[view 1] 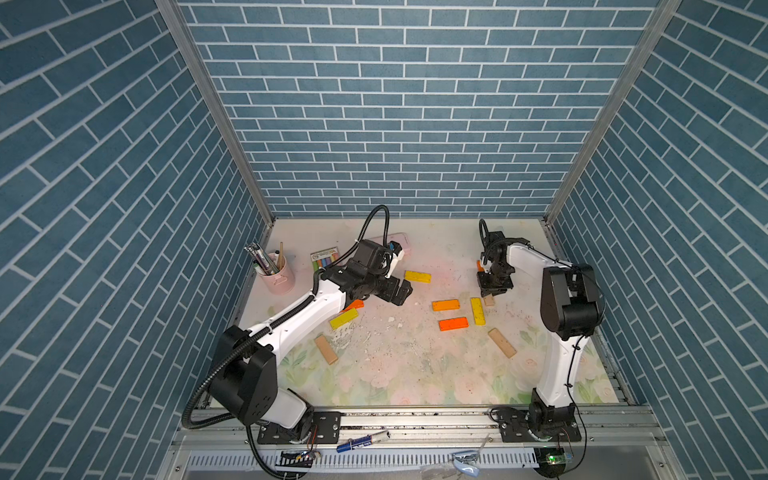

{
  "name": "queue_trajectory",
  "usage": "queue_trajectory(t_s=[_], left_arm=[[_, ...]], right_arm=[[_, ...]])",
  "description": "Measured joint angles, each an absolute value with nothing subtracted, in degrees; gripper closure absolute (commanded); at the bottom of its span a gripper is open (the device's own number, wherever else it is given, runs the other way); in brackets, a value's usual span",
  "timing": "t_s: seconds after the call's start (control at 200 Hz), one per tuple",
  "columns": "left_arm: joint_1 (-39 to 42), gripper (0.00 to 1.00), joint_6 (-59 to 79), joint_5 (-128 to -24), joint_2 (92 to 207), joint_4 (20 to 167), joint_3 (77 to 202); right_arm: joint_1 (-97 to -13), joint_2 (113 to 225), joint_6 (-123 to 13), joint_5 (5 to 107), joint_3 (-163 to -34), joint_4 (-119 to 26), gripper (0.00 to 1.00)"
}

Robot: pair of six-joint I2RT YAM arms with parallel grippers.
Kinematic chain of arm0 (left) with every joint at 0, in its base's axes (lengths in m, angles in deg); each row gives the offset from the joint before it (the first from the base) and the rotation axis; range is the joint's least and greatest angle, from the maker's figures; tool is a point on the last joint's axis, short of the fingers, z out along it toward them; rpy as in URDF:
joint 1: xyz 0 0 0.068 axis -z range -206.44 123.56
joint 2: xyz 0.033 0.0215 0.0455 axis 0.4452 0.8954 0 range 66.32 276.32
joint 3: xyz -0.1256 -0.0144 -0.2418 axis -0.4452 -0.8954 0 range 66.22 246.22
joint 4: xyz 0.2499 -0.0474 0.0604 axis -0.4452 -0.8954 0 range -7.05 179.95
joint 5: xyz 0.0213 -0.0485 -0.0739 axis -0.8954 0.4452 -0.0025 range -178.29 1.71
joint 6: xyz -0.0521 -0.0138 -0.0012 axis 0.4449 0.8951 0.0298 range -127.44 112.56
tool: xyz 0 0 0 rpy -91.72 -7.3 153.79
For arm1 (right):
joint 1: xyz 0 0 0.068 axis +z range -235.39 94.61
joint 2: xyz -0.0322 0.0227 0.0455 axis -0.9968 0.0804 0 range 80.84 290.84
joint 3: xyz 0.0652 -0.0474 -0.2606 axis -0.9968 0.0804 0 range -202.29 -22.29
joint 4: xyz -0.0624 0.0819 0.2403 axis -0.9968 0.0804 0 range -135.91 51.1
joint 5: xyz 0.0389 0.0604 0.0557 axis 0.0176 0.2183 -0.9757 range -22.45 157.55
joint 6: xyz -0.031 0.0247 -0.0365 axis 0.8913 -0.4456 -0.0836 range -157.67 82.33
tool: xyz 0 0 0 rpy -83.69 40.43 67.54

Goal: Assemble the number 6 with building blocks
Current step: Assemble the building block at the center of the board.

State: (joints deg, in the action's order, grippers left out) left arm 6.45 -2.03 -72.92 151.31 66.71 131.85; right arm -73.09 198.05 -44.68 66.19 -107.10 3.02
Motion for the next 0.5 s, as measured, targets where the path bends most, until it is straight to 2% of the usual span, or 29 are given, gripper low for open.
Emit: queue_trajectory(t_s=[0.495], left_arm=[[6.60,0.01,-2.01,-72.74,151.31,66.71,131.85]], right_arm=[[-72.88,197.94,-44.70,66.73,-106.93,2.87,0.71]])
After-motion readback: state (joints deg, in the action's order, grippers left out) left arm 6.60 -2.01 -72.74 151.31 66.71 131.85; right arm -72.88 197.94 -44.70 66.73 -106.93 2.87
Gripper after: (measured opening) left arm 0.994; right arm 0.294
